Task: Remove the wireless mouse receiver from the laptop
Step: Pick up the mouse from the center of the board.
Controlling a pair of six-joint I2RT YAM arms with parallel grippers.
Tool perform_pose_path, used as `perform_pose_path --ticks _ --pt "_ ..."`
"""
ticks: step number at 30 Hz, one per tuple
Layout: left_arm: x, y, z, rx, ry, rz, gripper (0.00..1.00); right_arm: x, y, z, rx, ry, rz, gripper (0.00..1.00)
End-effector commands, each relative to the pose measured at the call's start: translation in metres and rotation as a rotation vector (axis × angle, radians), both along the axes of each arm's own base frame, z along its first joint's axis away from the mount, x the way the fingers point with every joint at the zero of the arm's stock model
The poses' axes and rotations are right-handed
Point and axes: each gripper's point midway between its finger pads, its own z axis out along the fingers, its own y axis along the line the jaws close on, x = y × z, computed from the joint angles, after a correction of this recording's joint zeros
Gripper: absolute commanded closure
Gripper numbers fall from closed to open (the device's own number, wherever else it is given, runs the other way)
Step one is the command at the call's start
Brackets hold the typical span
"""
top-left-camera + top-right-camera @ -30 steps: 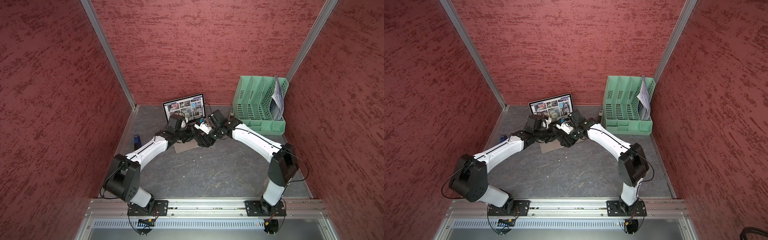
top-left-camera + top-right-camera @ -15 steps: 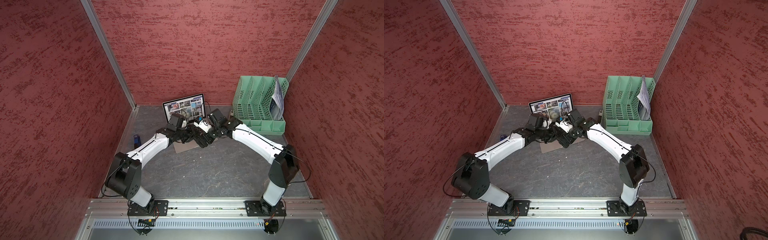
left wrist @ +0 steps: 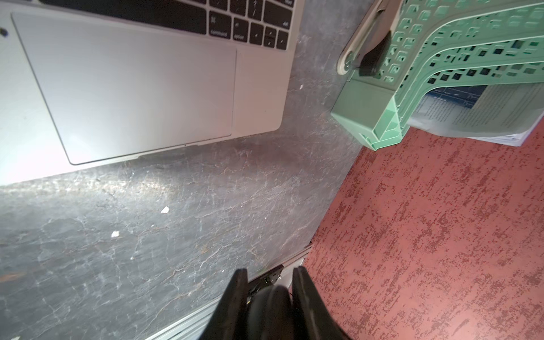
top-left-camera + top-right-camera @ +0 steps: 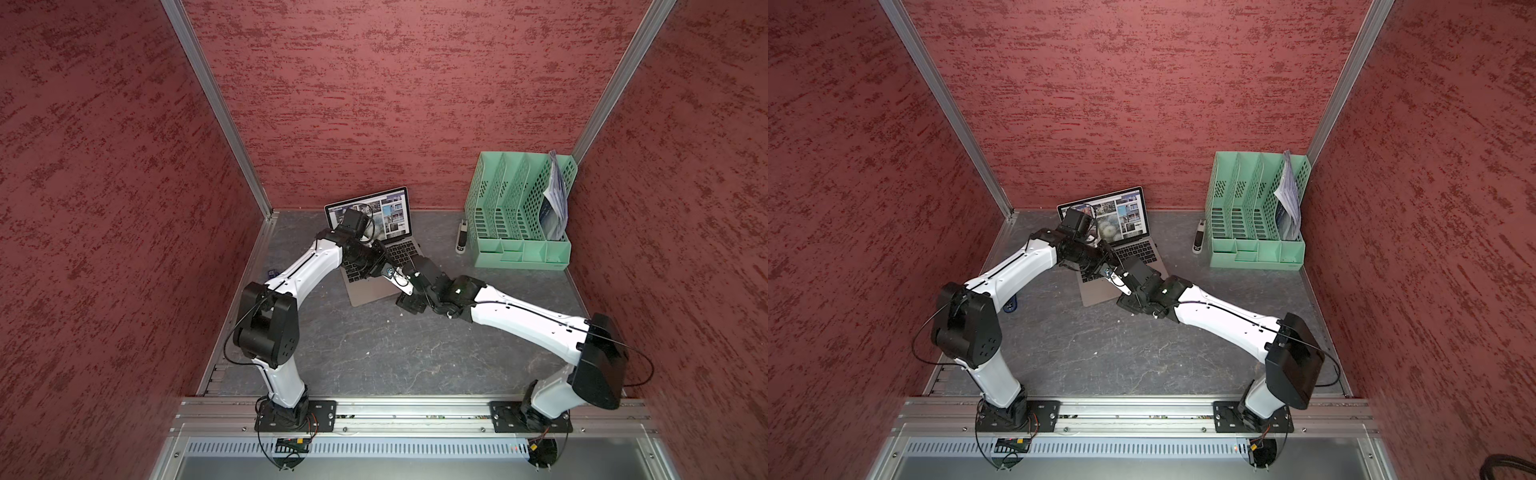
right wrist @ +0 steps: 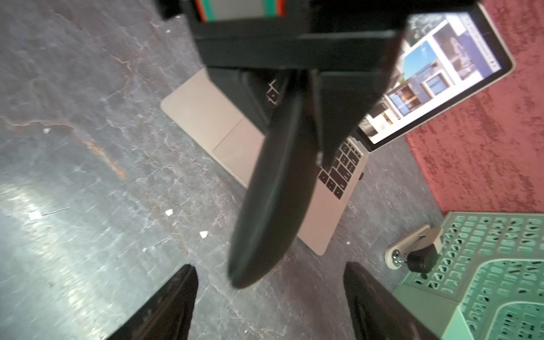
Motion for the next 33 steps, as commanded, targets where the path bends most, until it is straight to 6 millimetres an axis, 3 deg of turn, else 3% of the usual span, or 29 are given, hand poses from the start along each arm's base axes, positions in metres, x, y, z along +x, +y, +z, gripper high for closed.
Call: perform_pose_path --ticks 1,11,26,33 --pt "-0.010 -0.007 0.011 -0.063 0.045 -0.007 0.75 0.017 0.008 0.038 0.073 -0.196 -0.040 0.19" --pt "-0.016 -0.008 0.017 -0.098 0.059 0.003 0.75 0.009 0.017 0.042 0.091 -0.322 -0.020 0.27" --pt "-0.016 -0.010 0.027 -0.121 0.038 0.012 0.75 0.012 0.019 0.031 0.047 -0.317 -0.022 0.33" --pt "-0.016 -0.010 0.028 -0.123 0.036 0.011 0.75 0.014 0.020 0.029 0.037 -0.318 -0.027 0.46"
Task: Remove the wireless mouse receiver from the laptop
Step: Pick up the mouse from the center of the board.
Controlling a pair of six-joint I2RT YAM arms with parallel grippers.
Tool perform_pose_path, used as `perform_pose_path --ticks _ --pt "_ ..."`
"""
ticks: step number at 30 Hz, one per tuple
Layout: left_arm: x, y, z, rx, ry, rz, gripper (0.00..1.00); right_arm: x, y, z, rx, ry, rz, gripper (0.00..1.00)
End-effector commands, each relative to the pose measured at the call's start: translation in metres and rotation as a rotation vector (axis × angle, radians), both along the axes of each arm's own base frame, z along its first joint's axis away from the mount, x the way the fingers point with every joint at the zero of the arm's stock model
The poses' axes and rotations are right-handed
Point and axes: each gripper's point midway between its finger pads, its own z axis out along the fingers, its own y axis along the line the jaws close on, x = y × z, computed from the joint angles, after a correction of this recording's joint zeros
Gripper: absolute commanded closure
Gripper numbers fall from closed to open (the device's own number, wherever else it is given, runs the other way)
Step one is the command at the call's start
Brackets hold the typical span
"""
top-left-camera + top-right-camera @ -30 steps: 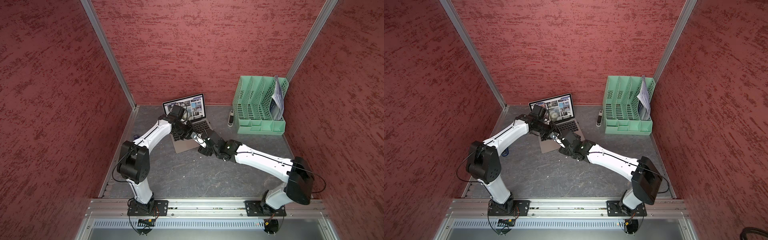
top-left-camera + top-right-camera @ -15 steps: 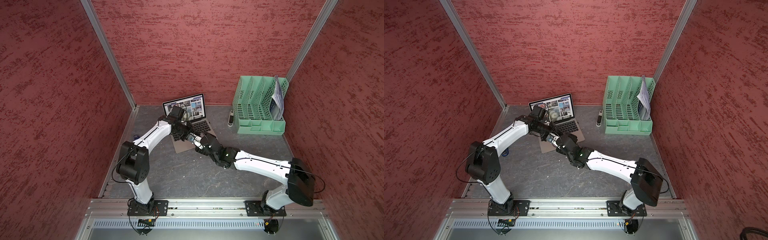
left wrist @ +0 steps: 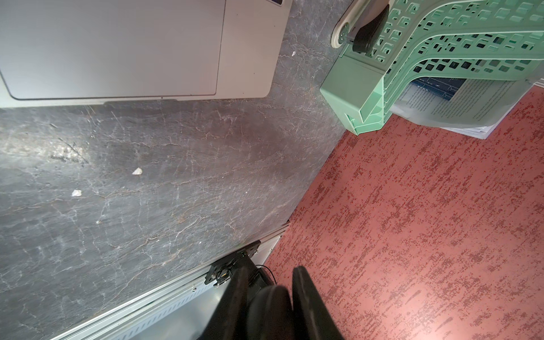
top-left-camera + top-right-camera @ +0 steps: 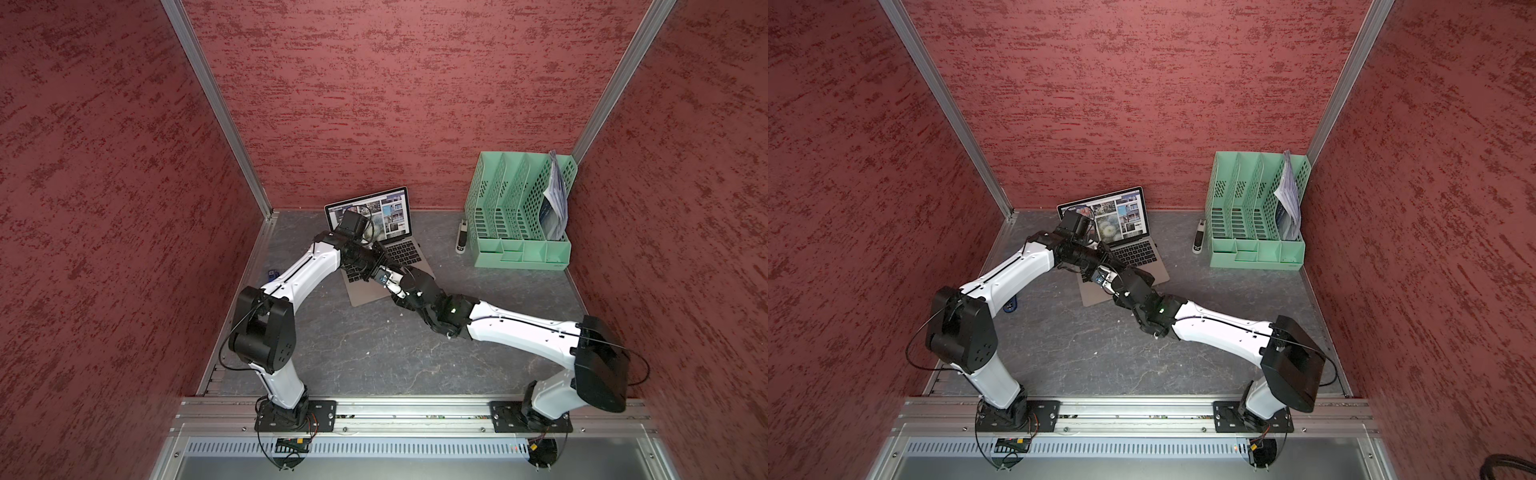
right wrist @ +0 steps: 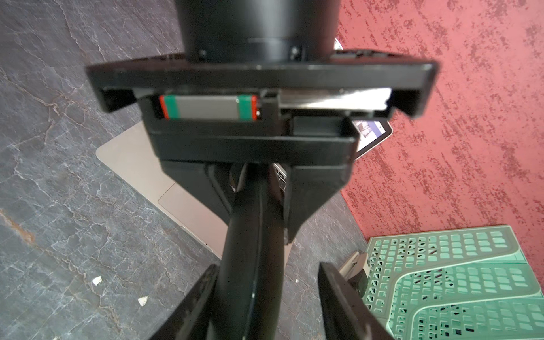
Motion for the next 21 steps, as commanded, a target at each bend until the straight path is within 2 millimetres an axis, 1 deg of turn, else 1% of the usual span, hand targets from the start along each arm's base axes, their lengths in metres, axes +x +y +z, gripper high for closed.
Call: perform_pose_path --ticks 1,5,8,11,13,14,15,18,21 --pt "-0.004 -0.002 0.013 -0.027 -0.031 -0.012 0.75 0.004 0.002 0.008 0.018 -0.027 -0.020 0.47" --pt "-0.003 -0.003 0.014 -0.029 -0.035 -0.010 0.75 0.004 0.002 0.009 0.017 -0.029 -0.020 0.51" --pt "-0.002 -0.003 0.016 -0.034 -0.044 -0.011 0.70 0.004 0.002 0.008 0.017 -0.029 -0.019 0.58" --pt "0.000 -0.003 0.020 -0.036 -0.063 -0.009 0.53 0.004 0.003 0.008 0.020 -0.027 -0.019 0.70" --pt "0.002 -0.003 0.023 -0.038 -0.071 -0.008 0.40 0.004 0.003 0.007 0.016 -0.025 -0.017 0.73" --pt "0.003 -0.002 0.024 -0.039 -0.078 -0.008 0.32 0.003 0.004 0.008 0.018 -0.023 -0.014 0.73" --pt "0.004 -0.002 0.024 -0.040 -0.080 -0.007 0.26 0.003 0.004 0.008 0.020 -0.022 -0.014 0.73" --pt "0.006 -0.001 0.026 -0.039 -0.091 -0.007 0.18 0.002 0.005 0.008 0.021 -0.014 -0.008 0.74" --pt "0.009 0.002 0.025 -0.036 -0.094 -0.003 0.13 -0.001 0.005 0.009 0.032 0.009 0.001 0.74"
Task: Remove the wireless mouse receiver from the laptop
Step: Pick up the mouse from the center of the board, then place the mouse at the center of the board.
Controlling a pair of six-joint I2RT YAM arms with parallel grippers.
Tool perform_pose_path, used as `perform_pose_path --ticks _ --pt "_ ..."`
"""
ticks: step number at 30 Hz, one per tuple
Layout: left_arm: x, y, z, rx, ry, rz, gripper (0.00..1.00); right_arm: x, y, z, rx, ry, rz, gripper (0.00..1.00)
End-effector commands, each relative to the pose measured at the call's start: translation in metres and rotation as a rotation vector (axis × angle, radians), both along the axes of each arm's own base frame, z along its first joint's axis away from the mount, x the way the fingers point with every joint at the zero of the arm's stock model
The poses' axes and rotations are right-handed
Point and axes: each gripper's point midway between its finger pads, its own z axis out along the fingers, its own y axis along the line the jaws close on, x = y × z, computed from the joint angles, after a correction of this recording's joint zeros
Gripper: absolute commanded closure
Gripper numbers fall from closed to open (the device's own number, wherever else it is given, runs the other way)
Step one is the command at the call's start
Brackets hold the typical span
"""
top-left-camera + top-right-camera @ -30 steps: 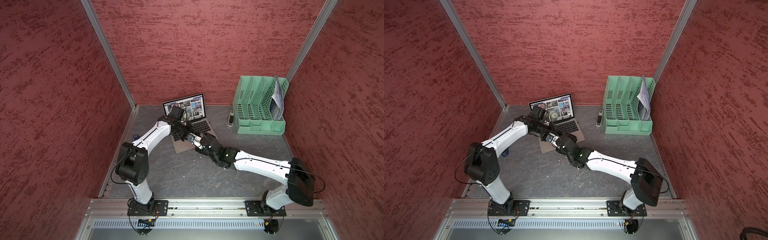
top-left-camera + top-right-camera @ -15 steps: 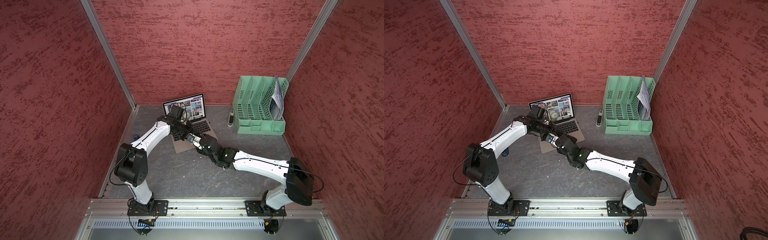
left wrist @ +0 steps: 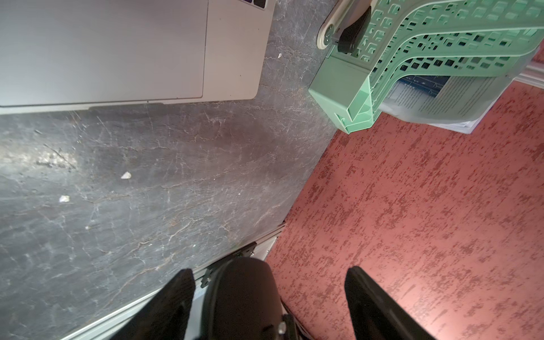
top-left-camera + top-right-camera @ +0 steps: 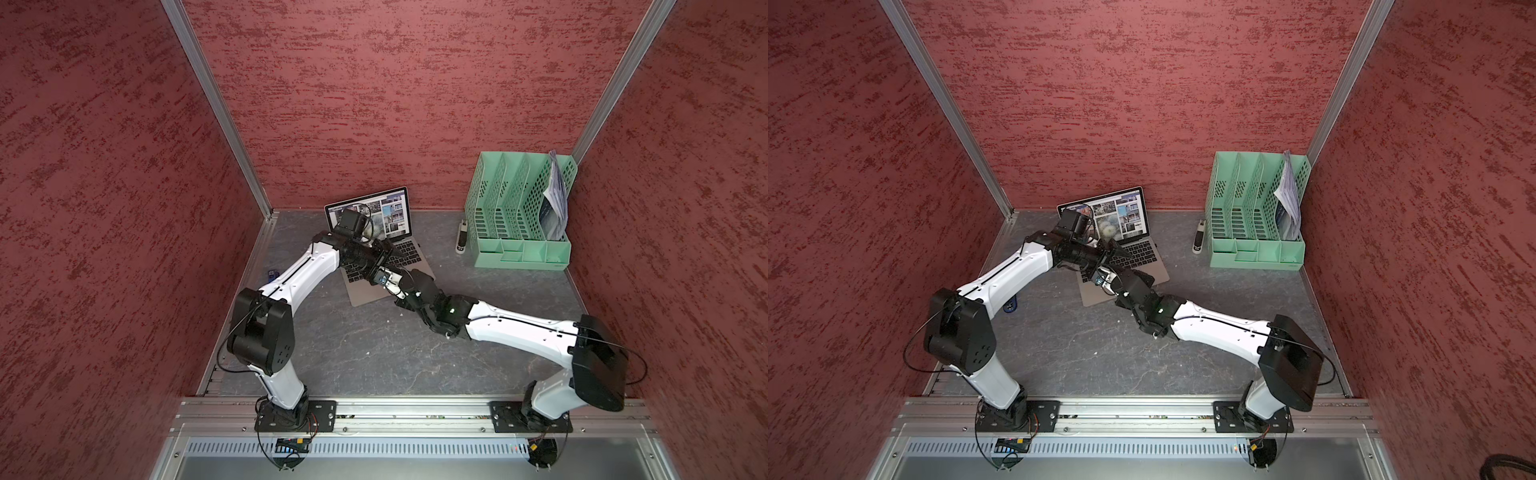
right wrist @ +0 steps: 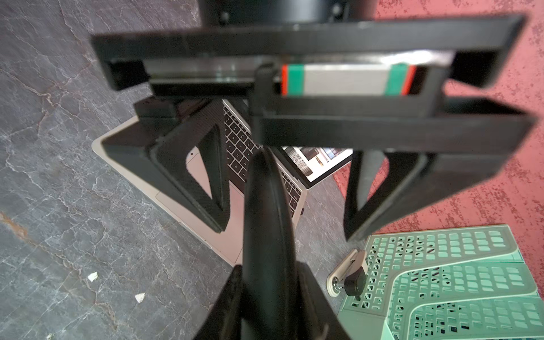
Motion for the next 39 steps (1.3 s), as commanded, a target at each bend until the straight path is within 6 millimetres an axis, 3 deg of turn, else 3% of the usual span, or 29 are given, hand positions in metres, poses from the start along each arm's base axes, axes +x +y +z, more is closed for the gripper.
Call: perform_pose_path --ticks 1,7,15,23,33,39 --pt "0.005 0.004 0.015 -0.012 -0.060 -0.007 0.12 -0.003 0.006 0.014 0.052 0.017 0.008 0.74" --pt "0.016 0.036 0.015 0.068 -0.137 0.042 0.05 -0.036 0.003 0.010 0.116 0.249 0.042 0.74" --pt "0.022 0.108 0.030 0.336 -0.342 0.147 0.05 -0.098 -0.005 -0.014 0.237 0.673 0.129 0.74" --pt "0.000 0.127 0.036 0.396 -0.418 0.151 0.04 -0.147 -0.014 -0.042 0.394 1.137 0.276 0.73" --pt "-0.019 0.130 0.035 0.398 -0.491 0.156 0.04 -0.138 0.003 -0.066 0.471 1.582 0.428 0.72" --pt "-0.023 0.129 0.031 0.417 -0.500 0.134 0.04 -0.126 0.008 -0.092 0.459 1.665 0.417 0.74"
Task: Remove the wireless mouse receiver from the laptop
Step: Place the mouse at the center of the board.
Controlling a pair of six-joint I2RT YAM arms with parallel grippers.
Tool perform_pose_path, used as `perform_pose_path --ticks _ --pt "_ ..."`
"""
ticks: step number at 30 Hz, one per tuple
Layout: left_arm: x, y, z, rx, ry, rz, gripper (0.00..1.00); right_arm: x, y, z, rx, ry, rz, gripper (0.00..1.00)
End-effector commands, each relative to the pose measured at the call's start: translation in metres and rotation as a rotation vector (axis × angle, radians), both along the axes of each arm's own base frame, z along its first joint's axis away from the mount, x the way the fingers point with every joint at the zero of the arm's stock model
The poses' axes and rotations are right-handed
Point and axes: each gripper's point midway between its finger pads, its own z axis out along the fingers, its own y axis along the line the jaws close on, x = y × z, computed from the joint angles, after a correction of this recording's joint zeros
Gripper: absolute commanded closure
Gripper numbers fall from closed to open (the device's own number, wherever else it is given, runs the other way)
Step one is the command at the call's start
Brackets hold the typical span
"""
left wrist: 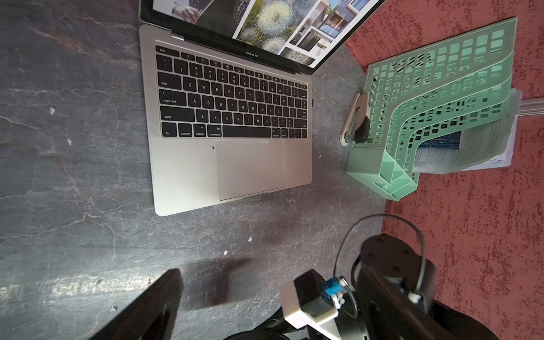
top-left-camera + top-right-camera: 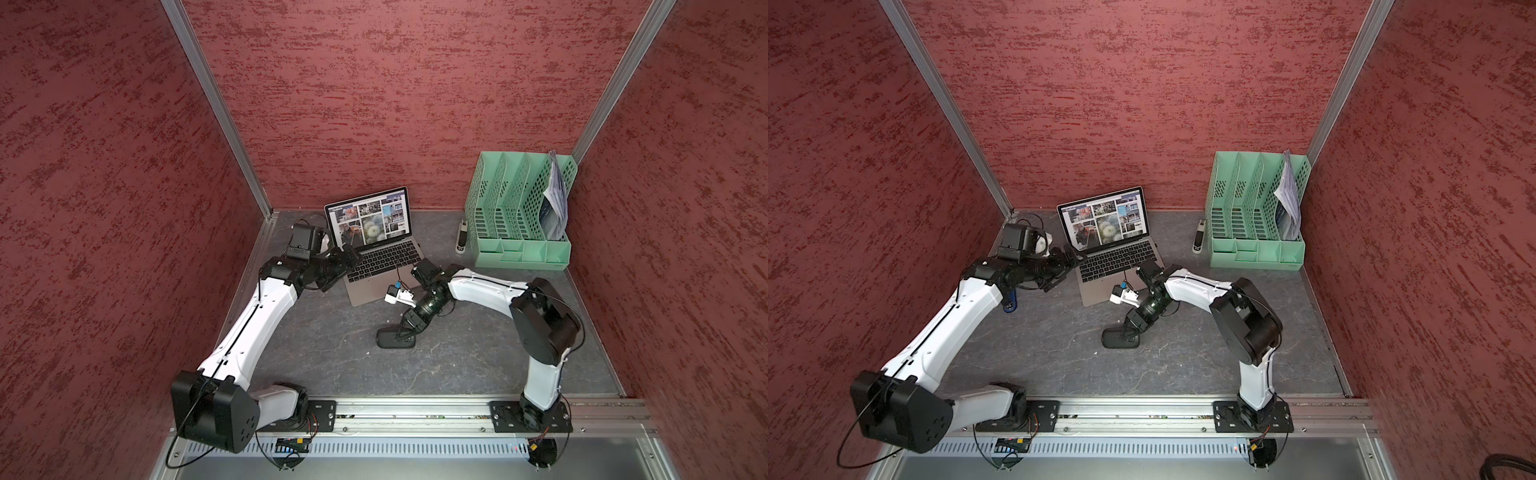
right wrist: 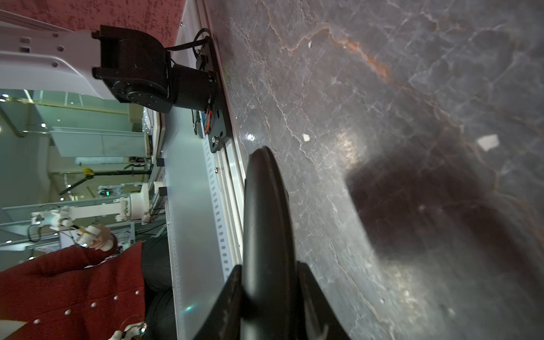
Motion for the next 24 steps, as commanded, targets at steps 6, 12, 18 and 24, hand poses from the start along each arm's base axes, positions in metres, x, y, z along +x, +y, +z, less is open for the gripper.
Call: perform_pose_path --ticks 6,12,18,24 --pt "-0.001 0.003 -0.010 0.056 -0.015 -0.010 0.03 -0.001 -0.005 -0.011 0.010 0.055 0.027 0.71" --pt "0.001 0.005 -0.020 0.070 -0.006 -0.001 0.03 0.007 -0.011 -0.043 -0.089 0.031 0.008 0.70" --pt "0.004 0.005 -0.026 0.073 0.003 0.004 0.03 0.023 -0.011 -0.063 -0.149 -0.015 -0.035 0.70" --pt "0.006 0.005 -0.028 0.084 0.007 0.002 0.03 0.024 -0.013 -0.067 -0.178 -0.022 -0.029 0.60"
